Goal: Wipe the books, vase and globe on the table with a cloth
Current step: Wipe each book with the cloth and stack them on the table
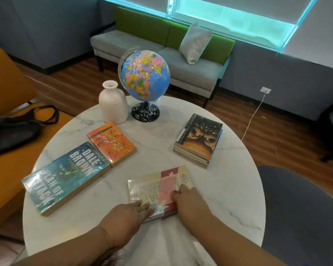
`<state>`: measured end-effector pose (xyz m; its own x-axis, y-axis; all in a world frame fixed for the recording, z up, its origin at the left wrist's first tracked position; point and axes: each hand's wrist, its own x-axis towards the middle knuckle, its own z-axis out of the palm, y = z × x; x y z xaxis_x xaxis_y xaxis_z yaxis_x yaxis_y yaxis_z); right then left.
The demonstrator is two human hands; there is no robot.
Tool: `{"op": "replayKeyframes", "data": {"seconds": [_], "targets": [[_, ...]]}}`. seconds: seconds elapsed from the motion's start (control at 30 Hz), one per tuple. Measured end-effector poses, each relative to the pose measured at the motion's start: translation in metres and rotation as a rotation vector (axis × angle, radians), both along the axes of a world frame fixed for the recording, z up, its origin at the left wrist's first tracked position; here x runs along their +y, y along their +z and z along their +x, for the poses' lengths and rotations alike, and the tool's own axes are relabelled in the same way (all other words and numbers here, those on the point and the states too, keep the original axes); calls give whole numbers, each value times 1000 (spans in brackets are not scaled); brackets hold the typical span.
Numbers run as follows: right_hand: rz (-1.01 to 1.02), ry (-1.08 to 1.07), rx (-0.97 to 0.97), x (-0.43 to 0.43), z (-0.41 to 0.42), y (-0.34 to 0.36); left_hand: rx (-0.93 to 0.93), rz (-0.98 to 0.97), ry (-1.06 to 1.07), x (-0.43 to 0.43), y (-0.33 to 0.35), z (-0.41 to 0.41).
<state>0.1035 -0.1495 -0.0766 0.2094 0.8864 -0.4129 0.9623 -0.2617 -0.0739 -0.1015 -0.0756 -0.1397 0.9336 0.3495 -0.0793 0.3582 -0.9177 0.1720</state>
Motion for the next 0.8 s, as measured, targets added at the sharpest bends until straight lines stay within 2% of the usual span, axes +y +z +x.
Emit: {"op": "replayKeyframes", "data": {"seconds": [0.1,0.17,0.23,0.3,0.33,0.43,0.5,0.53,0.57,0.7,0.77,0.8], "targets": [[11,123,98,4,-15,-10,-25,4,-9,2,0,-1],[44,26,182,8,2,-15,-42,0,-21,3,-1,-3],[62,-37,43,13,26,-19,-57,-5,-28,3,-2,-5],[121,-164,42,16,39,-20,-63,-11,-29,4,-3,-5],[134,-155,39,16,38,-19,-62,-13,-31,4,-4,-5],[114,16,146,8,10,-27,-55,-6,-41,3,-4,-5],[133,266,191,3,-1,-38,-55,-3,-52,3,-3,-5],[166,312,204,3,3,-45,-49,-1,-57,3,-3,-6],[199,271,216,7,10,-46,-42,2,-61,3,-1,-6],[287,242,-86,26,43,-45,-46,1,-84,4,0,-7],[322,192,-96,36,36,-42,-49,3,-100,4,1,-8],[319,234,-62,42,26,-42,-53,1,-102,5,1,-9]]}}
